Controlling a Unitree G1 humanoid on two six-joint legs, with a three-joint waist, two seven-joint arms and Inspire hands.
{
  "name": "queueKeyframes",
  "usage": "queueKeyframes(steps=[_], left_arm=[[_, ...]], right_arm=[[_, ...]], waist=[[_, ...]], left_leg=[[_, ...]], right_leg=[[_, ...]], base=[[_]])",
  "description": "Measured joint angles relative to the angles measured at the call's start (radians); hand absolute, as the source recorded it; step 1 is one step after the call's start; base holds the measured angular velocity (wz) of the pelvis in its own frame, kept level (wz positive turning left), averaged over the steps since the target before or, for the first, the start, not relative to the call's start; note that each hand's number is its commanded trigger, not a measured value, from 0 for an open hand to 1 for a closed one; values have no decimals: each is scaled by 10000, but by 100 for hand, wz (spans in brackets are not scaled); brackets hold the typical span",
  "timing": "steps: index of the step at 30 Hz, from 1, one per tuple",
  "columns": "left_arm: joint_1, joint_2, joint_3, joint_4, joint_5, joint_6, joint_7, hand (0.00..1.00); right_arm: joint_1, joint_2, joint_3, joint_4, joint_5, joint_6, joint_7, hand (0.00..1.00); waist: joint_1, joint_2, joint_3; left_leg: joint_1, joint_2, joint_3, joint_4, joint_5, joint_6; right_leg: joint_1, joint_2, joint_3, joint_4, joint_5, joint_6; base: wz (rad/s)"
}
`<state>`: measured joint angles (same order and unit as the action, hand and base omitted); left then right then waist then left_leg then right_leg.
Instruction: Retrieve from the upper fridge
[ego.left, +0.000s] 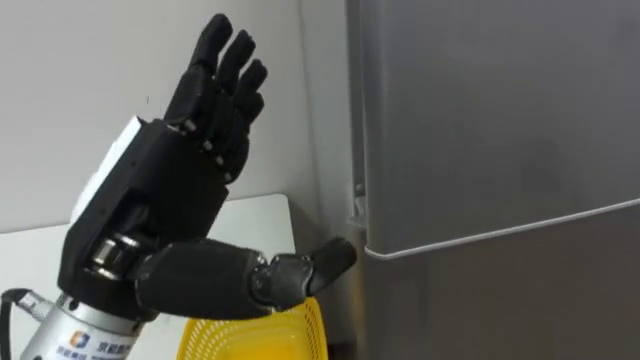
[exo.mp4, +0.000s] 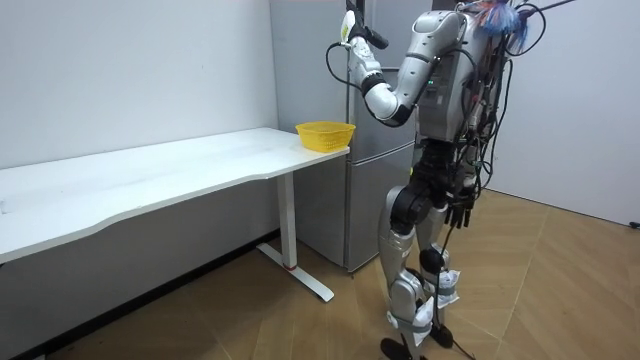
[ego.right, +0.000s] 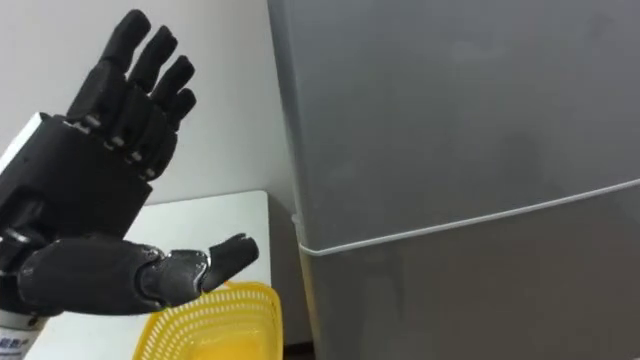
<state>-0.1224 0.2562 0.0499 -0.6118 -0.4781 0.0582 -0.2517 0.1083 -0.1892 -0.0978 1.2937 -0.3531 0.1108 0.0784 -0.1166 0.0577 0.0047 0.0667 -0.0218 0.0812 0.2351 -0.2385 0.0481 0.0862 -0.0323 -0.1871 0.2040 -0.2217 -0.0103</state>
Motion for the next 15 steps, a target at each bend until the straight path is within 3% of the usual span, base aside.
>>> queueKeyframes(steps=[9, 15], left_arm=[[-103, -6, -378, 234, 5, 44, -371, 0], [-260, -4, -885, 736, 3, 255, -568, 0]], right_arm=[[-127, -15, 151, 374, 185, 4, -24, 0], [-187, -30, 365, 598, -14, 6, -17, 0]], waist=[[-194, -22, 20], [-415, -40, 34]], left_leg=[[-4, 3, 30, 1, 0, 0], [-20, 11, 40, -8, 0, 0]], right_leg=[[-2, 9, 70, 0, -2, 2], [57, 20, 85, 22, 0, 0]], base=[[0], [0]])
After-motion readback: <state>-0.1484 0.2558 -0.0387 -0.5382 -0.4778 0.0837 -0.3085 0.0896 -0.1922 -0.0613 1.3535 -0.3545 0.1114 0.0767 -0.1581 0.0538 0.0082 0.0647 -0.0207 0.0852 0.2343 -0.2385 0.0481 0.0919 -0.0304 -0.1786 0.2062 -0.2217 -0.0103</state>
